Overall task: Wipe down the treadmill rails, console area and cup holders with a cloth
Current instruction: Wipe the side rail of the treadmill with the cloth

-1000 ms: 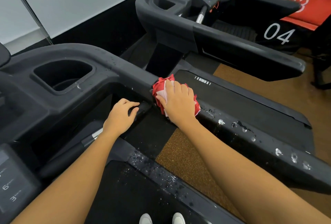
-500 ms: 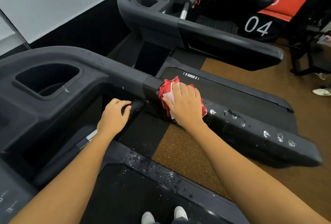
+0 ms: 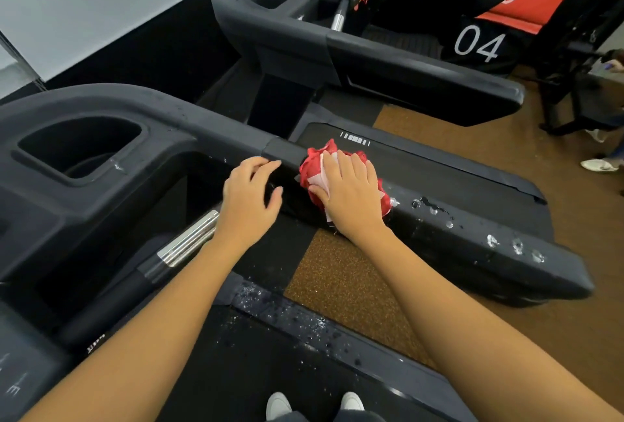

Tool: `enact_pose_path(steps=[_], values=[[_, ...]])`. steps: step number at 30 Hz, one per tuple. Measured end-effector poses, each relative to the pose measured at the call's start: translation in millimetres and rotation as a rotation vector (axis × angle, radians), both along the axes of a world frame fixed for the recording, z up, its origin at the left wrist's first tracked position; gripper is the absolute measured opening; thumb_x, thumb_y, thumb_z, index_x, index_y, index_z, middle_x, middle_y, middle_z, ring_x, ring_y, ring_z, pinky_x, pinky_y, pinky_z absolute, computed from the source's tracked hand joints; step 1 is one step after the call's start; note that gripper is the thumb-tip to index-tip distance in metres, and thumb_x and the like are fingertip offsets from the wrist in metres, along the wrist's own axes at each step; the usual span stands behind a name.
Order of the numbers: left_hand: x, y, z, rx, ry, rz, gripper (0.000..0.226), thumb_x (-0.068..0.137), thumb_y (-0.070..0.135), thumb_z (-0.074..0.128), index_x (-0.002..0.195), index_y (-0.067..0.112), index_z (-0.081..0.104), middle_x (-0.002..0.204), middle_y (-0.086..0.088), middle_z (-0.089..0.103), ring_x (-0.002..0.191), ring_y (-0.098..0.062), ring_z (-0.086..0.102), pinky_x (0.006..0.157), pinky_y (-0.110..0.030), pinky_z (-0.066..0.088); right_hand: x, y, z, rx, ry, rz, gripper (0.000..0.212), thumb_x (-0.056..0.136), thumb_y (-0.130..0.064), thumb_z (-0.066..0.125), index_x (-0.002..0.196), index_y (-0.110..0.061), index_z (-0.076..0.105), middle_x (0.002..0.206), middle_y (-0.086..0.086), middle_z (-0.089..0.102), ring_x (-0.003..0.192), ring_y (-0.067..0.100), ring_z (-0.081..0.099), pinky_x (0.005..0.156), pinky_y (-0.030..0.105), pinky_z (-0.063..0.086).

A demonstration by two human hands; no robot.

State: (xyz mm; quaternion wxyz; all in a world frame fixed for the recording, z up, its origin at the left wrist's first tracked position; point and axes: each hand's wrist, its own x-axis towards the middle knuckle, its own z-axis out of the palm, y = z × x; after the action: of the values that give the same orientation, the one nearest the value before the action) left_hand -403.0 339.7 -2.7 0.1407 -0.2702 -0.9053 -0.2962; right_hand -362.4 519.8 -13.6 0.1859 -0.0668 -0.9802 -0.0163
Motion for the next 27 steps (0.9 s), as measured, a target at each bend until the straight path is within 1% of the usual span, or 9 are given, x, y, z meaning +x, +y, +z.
enact_pose_path(steps=[3, 6, 9, 12, 17, 20, 23, 25, 27], values=[[6, 25, 10, -0.115, 0.057, -0.148, 0.052, 0.085, 0.018, 0.060, 0.134, 0.009, 0.045, 0.136, -0.012, 0.045, 0.126, -0.025, 0.041, 0.102, -0.036, 0.029, 14, 6, -5, 0.066, 0.024, 0.010, 0.057, 0.088, -0.045, 0.055, 0.131, -0.008, 0.045, 0.122, 0.013, 0.055, 0.114, 0.035, 0.051, 0.101, 0.047, 0.039], [8, 43, 13, -0.224, 0.056, -0.240, 0.061, 0.087, 0.021, 0.058, 0.141, 0.007, 0.033, 0.146, -0.013, 0.035, 0.135, -0.027, 0.031, 0.108, -0.034, 0.018, 13, 14, -2, 0.047, -0.018, 0.060, 0.059, 0.087, -0.046, 0.057, 0.132, -0.009, 0.045, 0.124, 0.012, 0.054, 0.115, 0.034, 0.051, 0.103, 0.047, 0.037], [9, 51, 9, -0.288, -0.009, -0.231, 0.066, 0.091, 0.023, 0.053, 0.145, 0.005, 0.021, 0.151, -0.013, 0.025, 0.140, -0.028, 0.021, 0.113, -0.035, 0.012, 9, 20, 5, -0.014, -0.060, 0.106, 0.064, 0.084, -0.045, 0.062, 0.134, -0.009, 0.045, 0.128, 0.013, 0.054, 0.118, 0.034, 0.050, 0.103, 0.046, 0.035], [11, 52, 2, -0.346, -0.060, -0.220, 0.068, 0.091, 0.019, 0.051, 0.146, 0.003, 0.014, 0.153, -0.014, 0.018, 0.142, -0.028, 0.013, 0.114, -0.038, 0.010, 14, 21, 2, -0.003, -0.047, 0.069, 0.065, 0.079, -0.039, 0.071, 0.132, -0.011, 0.046, 0.126, 0.011, 0.055, 0.117, 0.033, 0.051, 0.102, 0.046, 0.036], [12, 53, -1, -0.358, -0.073, -0.180, 0.067, 0.090, 0.013, 0.049, 0.146, 0.003, 0.013, 0.155, -0.013, 0.013, 0.143, -0.025, 0.007, 0.114, -0.040, 0.008, 36, 27, -8, 0.043, -0.003, 0.055, 0.063, 0.080, -0.028, 0.068, 0.135, -0.010, 0.042, 0.132, 0.014, 0.050, 0.121, 0.034, 0.047, 0.103, 0.047, 0.036], [12, 53, -3, -0.355, -0.070, -0.169, 0.068, 0.088, 0.009, 0.050, 0.146, 0.004, 0.015, 0.154, -0.012, 0.015, 0.143, -0.025, 0.008, 0.114, -0.042, 0.009, 36, 35, -4, 0.047, -0.012, 0.083, 0.065, 0.081, -0.037, 0.067, 0.135, -0.010, 0.044, 0.132, 0.012, 0.051, 0.120, 0.033, 0.048, 0.104, 0.046, 0.037], [13, 54, -5, -0.350, -0.067, -0.155, 0.070, 0.087, 0.006, 0.050, 0.146, 0.004, 0.014, 0.155, -0.012, 0.014, 0.143, -0.025, 0.008, 0.113, -0.040, 0.008, 28, 40, 4, -0.057, -0.060, 0.102, 0.068, 0.082, -0.051, 0.060, 0.135, -0.011, 0.044, 0.130, 0.011, 0.053, 0.117, 0.032, 0.050, 0.102, 0.044, 0.035], [13, 55, -5, -0.353, -0.070, -0.147, 0.071, 0.086, 0.006, 0.050, 0.146, 0.005, 0.013, 0.155, -0.011, 0.013, 0.144, -0.025, 0.007, 0.113, -0.039, 0.007, 26, 41, 6, -0.091, -0.048, 0.096, 0.068, 0.082, -0.054, 0.059, 0.133, -0.011, 0.047, 0.126, 0.010, 0.056, 0.112, 0.032, 0.053, 0.099, 0.044, 0.037], [14, 55, -5, -0.349, -0.074, -0.143, 0.071, 0.086, 0.005, 0.050, 0.146, 0.005, 0.013, 0.155, -0.011, 0.013, 0.144, -0.024, 0.006, 0.113, -0.038, 0.006, 30, 39, 5, -0.073, -0.030, 0.070, 0.067, 0.082, -0.052, 0.060, 0.132, -0.011, 0.047, 0.124, 0.011, 0.056, 0.112, 0.032, 0.053, 0.100, 0.045, 0.038]])
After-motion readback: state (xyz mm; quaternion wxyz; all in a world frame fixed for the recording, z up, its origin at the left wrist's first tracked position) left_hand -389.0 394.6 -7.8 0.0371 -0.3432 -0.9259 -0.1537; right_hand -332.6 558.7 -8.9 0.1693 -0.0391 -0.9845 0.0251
